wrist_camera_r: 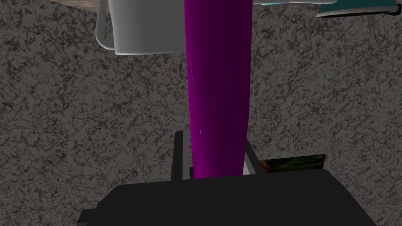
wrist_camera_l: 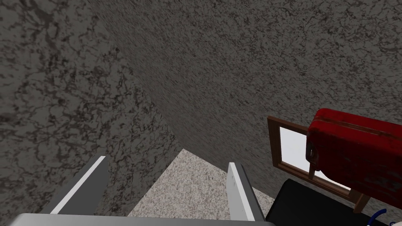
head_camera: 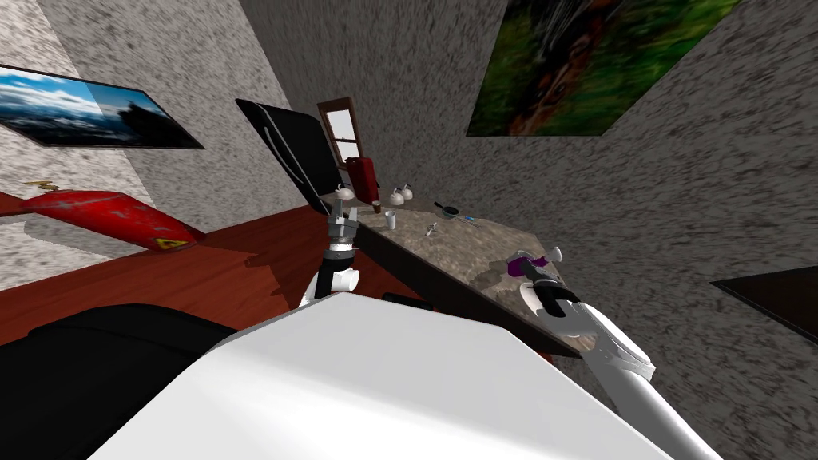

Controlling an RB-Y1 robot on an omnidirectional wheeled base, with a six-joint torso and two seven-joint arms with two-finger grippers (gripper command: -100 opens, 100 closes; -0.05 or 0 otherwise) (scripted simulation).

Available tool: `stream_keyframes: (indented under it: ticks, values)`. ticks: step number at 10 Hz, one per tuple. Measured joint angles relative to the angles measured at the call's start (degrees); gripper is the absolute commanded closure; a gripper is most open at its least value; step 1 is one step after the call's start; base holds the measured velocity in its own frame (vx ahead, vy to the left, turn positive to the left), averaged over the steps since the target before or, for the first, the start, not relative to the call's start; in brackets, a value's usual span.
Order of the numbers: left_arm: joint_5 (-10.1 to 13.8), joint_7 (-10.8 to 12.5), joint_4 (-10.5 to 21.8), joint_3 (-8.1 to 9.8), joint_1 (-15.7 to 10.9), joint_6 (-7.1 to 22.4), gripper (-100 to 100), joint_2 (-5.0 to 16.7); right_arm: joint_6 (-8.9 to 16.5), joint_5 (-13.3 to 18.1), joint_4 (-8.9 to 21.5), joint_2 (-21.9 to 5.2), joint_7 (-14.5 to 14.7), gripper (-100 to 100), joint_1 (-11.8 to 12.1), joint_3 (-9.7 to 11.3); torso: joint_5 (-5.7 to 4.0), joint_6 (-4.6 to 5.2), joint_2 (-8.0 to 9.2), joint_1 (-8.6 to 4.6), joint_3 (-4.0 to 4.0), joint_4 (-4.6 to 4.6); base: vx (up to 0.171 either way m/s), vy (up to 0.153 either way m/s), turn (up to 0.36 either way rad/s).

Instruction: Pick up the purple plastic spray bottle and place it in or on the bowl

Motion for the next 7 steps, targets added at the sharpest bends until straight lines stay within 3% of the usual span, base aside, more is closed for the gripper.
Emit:
stream_keyframes:
  ticks: [2, 3, 4, 7]
  values:
    - [0.0, 0.0, 0.0, 0.00, 0.0, 0.0, 0, 0.0, 0.8, -0.6, -3.4, -0.8, -0.3, 100, 3.3, -0.1, -0.04, 0.07, 0.08, 0.01, 0.03, -0.02, 0.002, -0.001, -0.019]
    - [0.0, 0.0, 0.0, 0.00, 0.0, 0.0, 0, 0.0, 0.9, -0.6, -3.6, -0.8, -0.3, 0, 3.5, -0.1, -0.03, 0.03, 0.06, 0.00, 0.03, 0.00, 0.000, 0.000, 0.000]
    - [0.0, 0.0, 0.0, 0.00, 0.0, 0.0, 0, 0.0, 0.9, -0.6, -3.6, -0.8, -0.3, 100, 3.5, -0.1, -0.02, 0.03, 0.05, 0.01, 0.02, 0.00, -0.082, 0.058, 0.062]
    - [0.0, 0.0, 0.0, -0.01, 0.0, 0.0, 0, 0.0, 0.9, 1.0, -6.8, -1.8, -0.2, 100, 3.7, -0.4, 0.11, 0.03, 0.77, 0.31, 0.45, 0.18, -0.165, 0.042, 0.025]
